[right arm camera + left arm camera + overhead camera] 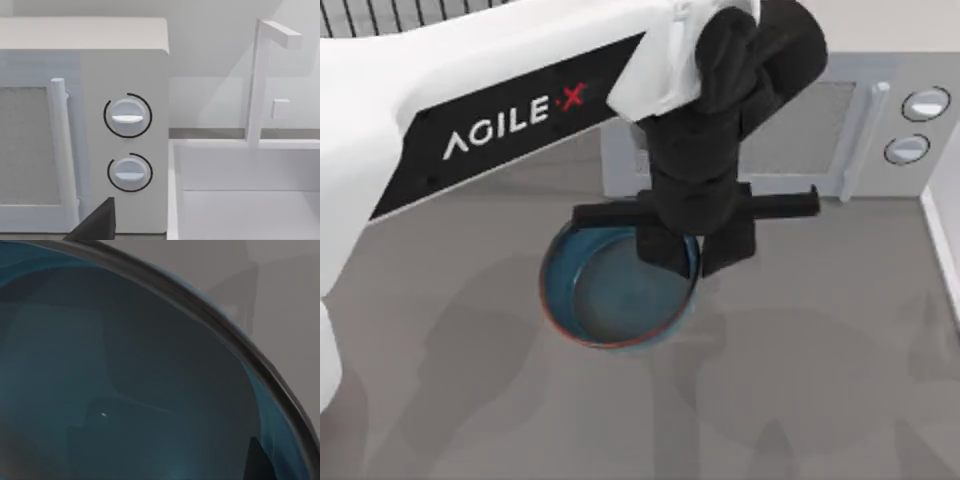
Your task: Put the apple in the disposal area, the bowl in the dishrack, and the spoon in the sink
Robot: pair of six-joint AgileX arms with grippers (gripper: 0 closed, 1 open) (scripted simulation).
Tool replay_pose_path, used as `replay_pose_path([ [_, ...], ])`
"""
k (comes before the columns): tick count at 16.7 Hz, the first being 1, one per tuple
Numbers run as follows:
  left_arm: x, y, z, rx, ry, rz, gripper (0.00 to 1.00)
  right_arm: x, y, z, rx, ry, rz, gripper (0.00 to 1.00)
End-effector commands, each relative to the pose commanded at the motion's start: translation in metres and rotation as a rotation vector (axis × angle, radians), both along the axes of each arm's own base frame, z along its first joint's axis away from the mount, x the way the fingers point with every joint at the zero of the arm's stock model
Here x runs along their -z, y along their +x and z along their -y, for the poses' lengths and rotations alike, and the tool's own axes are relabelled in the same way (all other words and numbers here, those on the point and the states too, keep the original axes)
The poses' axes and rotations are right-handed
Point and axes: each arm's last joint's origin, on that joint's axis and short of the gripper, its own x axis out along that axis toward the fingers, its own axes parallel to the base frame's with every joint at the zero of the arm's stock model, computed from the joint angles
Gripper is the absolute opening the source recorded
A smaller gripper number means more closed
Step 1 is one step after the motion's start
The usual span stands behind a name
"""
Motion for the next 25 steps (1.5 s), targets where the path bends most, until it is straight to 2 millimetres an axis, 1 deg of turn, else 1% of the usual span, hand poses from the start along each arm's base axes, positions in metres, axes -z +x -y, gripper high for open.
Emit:
replay_pose_path([
  [1,-0.013,0.011,-0.014,-0.011,-0.051,0.052,0.0,0.0,0.0,0.0,0.0,0.0,0.0,1.0],
  [2,-0.028,0.023,-0.033,-0.027,-0.106,0.118,0.0,0.0,0.0,0.0,0.0,0.0,0.0,1.0],
  [3,-0.045,0.035,-0.056,-0.046,-0.163,0.2,0.0,0.0,0.0,0.0,0.0,0.0,0.0,1.0],
  [5,-0.081,0.053,-0.113,-0.092,-0.258,0.407,0.0,0.0,0.0,0.0,0.0,0.0,0.0,1.0],
  [6,-0.099,0.056,-0.146,-0.115,-0.288,0.526,0.0,0.0,0.0,0.0,0.0,0.0,0.0,1.0],
  [7,-0.116,0.054,-0.18,-0.134,-0.302,0.652,0.0,0.0,0.0,0.0,0.0,0.0,0.0,1.0],
  [8,-0.132,0.046,-0.211,-0.147,-0.3,0.781,0.0,0.0,0.0,0.0,0.0,0.0,0.0,1.0],
  [9,-0.146,0.034,-0.24,-0.154,-0.283,0.906,0.0,0.0,0.0,0.0,0.0,0.0,0.0,1.0],
  [10,-0.158,0.017,-0.265,-0.157,-0.252,1.025,0.0,0.0,0.0,0.0,0.0,0.0,0.0,1.0],
  [11,-0.168,-0.003,-0.286,-0.154,-0.211,1.136,0.0,0.0,0.0,0.0,0.0,0.0,0.0,1.0],
  [12,-0.174,-0.023,-0.302,-0.146,-0.164,1.235,0.0,0.0,0.0,0.0,0.0,0.0,0.0,1.0],
  [13,-0.178,-0.042,-0.313,-0.132,-0.117,1.314,0.0,0.0,0.0,0.0,0.0,0.0,0.0,1.0],
  [15,-0.179,-0.072,-0.324,-0.095,-0.037,1.426,0.0,0.0,0.0,0.0,0.0,0.0,0.0,1.0],
  [17,-0.175,-0.09,-0.329,-0.065,0.017,1.481,0.0,0.0,0.0,0.0,0.0,0.0,0.0,1.0],
  [19,-0.172,-0.097,-0.331,-0.053,0.043,1.498,0.0,0.0,0.0,0.0,0.0,0.0,0.0,1.0],
  [24,-0.172,-0.096,-0.331,-0.052,0.043,1.498,0.0,0.0,0.0,0.0,0.0,0.0,0.0,1.0],
  [25,-0.171,-0.092,-0.332,-0.052,0.043,1.498,0.0,0.0,0.0,0.0,0.0,0.0,0.0,1.0],
])
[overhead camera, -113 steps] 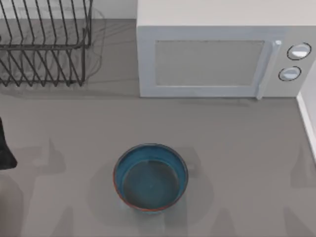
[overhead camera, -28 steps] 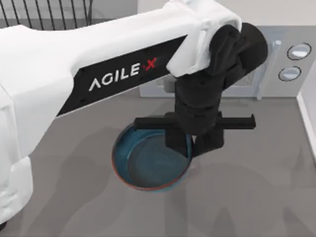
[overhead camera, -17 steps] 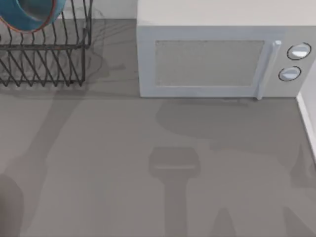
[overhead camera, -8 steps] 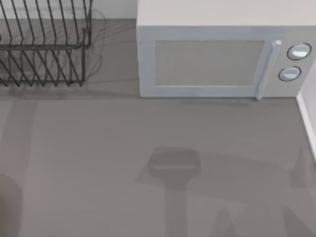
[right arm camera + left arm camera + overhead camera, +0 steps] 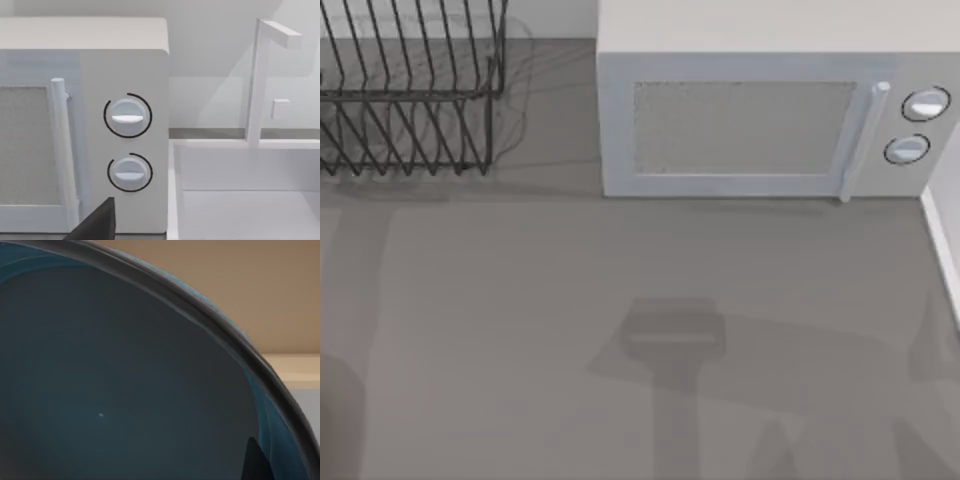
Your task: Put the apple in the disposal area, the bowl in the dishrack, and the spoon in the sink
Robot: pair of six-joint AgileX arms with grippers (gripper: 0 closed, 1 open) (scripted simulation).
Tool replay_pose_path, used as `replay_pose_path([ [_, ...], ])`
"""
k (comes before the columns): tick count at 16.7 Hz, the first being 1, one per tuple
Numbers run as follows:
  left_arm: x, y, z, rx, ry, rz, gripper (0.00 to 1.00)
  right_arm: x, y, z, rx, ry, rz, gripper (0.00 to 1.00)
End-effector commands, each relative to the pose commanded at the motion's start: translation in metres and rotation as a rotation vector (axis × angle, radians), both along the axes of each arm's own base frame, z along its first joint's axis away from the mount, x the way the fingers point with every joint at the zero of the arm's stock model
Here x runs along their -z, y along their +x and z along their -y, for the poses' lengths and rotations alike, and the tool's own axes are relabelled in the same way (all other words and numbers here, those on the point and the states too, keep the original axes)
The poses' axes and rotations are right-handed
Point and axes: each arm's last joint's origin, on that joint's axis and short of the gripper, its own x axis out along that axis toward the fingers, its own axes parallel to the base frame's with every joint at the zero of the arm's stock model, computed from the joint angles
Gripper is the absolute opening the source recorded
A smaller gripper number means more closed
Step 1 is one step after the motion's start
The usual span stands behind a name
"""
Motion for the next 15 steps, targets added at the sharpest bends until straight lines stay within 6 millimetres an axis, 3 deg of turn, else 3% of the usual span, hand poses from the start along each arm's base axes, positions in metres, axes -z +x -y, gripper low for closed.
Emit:
replay_pose_path([
  [3,0.009,0.03,-0.004,-0.001,-0.001,-0.004,0.0,0.0,0.0,0.0,0.0,0.0,0.0,1.0],
  [6,0.035,0.082,-0.009,-0.004,-0.003,-0.007,0.0,0.0,0.0,0.0,0.0,0.0,0.0,1.0],
  [11,0.111,0.161,-0.008,-0.003,0.005,0.015,0.0,0.0,0.0,0.0,0.0,0.0,0.0,1.0],
  [15,0.172,0.189,-0.001,-0.002,0.004,0.018,0.0,0.0,0.0,0.0,0.0,0.0,0.0,1.0],
])
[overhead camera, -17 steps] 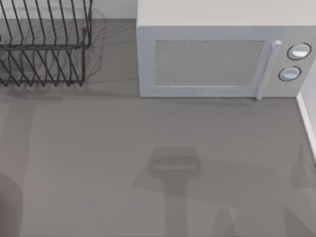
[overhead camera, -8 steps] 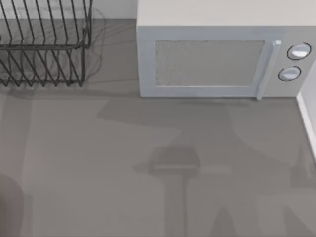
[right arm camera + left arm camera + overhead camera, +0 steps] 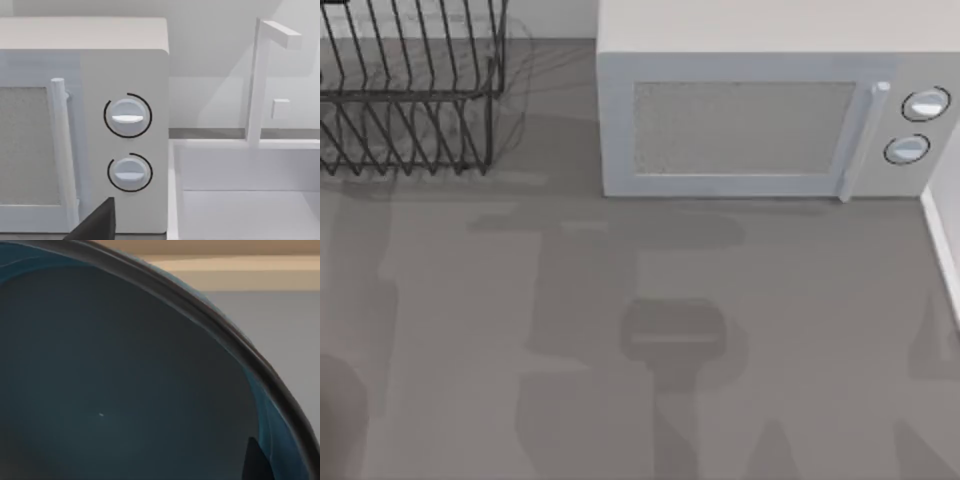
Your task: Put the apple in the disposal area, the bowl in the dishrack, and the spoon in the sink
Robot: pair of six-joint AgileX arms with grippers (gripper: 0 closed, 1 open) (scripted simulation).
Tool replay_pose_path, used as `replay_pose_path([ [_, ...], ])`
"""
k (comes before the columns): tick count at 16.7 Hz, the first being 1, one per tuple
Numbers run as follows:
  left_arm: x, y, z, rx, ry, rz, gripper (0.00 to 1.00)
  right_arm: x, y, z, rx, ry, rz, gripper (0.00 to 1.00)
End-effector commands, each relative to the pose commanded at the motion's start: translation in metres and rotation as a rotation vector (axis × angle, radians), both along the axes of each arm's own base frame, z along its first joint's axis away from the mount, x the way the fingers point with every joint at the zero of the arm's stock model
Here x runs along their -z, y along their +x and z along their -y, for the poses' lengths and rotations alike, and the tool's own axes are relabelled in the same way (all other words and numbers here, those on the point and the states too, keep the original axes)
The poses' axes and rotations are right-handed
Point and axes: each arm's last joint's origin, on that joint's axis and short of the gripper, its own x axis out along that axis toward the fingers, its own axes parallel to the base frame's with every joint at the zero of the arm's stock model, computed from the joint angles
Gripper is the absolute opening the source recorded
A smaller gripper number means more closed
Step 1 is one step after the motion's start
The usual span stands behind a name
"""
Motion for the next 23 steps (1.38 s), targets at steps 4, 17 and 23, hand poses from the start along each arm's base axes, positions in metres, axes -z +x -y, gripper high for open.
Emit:
replay_pose_path([
  [4,0.028,0.006,0.005,0.001,-0.004,-0.016,0.0,0.0,0.0,0.0,0.0,0.0,0.0,1.0],
  [17,0.028,0.006,0.005,0.001,-0.004,-0.016,0.68,0.0,0.0,0.0,0.0,0.0,0.0,1.0],
  [23,0.028,0.006,0.005,0.001,-0.004,-0.016,1.0,0.0,0.0,0.0,0.0,0.0,0.0,1.0],
])
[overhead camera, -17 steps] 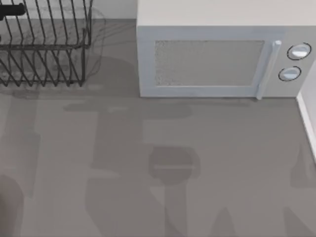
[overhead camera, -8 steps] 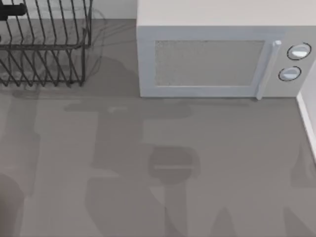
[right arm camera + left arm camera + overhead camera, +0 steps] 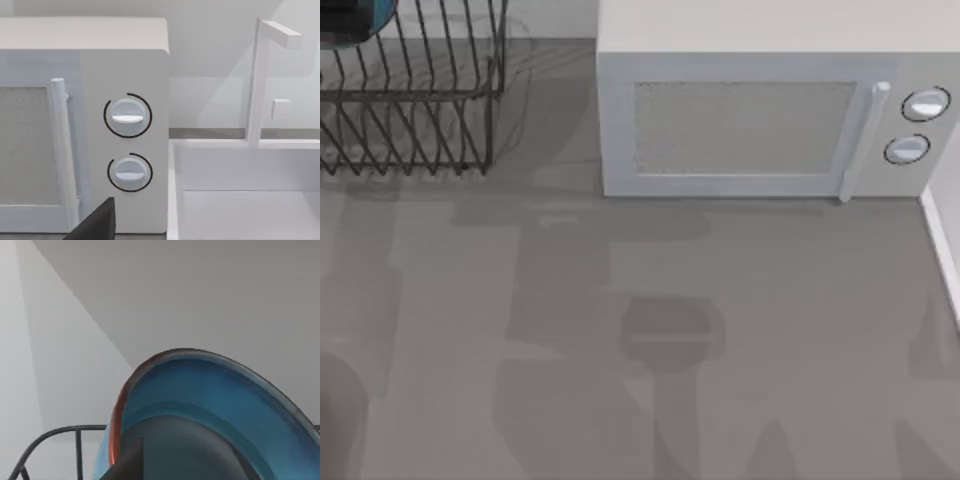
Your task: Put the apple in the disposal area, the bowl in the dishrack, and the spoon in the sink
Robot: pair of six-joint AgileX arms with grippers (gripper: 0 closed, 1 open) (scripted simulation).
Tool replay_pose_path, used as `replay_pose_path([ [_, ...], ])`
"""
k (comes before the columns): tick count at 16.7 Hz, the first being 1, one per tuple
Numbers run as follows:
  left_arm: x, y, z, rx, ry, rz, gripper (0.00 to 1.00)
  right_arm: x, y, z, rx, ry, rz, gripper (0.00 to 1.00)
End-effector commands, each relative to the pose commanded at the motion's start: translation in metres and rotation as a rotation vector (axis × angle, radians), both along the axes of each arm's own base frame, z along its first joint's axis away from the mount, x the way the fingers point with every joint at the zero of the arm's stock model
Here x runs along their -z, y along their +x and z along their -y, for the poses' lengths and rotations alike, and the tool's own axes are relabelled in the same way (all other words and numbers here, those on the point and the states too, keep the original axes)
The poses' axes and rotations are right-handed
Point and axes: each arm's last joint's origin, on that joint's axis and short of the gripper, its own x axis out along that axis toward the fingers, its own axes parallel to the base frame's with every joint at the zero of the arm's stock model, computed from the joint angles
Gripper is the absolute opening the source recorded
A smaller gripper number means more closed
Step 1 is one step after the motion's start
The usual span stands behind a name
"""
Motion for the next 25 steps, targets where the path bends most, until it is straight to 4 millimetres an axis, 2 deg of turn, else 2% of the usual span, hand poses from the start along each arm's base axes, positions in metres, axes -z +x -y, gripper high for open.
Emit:
replay_pose_path([
  [9,-0.002,-0.002,0.0,-0.001,-0.001,0.0,1.0,0.0,0.0,0.0,0.0,0.0,0.0,1.0],
  [13,-0.018,-0.027,0.004,-0.002,-0.01,-0.002,1.0,0.0,0.0,0.0,0.0,0.0,0.0,1.0],
  [16,-0.036,-0.066,0.008,-0.006,-0.014,-0.001,1.0,0.0,0.0,0.0,0.0,0.0,0.0,1.0],
  [20,-0.048,-0.142,0.016,-0.01,0.0,0.006,1.0,0.0,0.0,0.0,0.0,0.0,0.0,1.0],
  [22,-0.042,-0.181,0.019,-0.011,0.012,0.01,1.0,0.0,0.0,0.0,0.0,0.0,0.0,1.0],
  [25,-0.018,-0.23,0.023,-0.011,0.027,0.015,1.0,0.0,0.0,0.0,0.0,0.0,0.0,1.0],
])
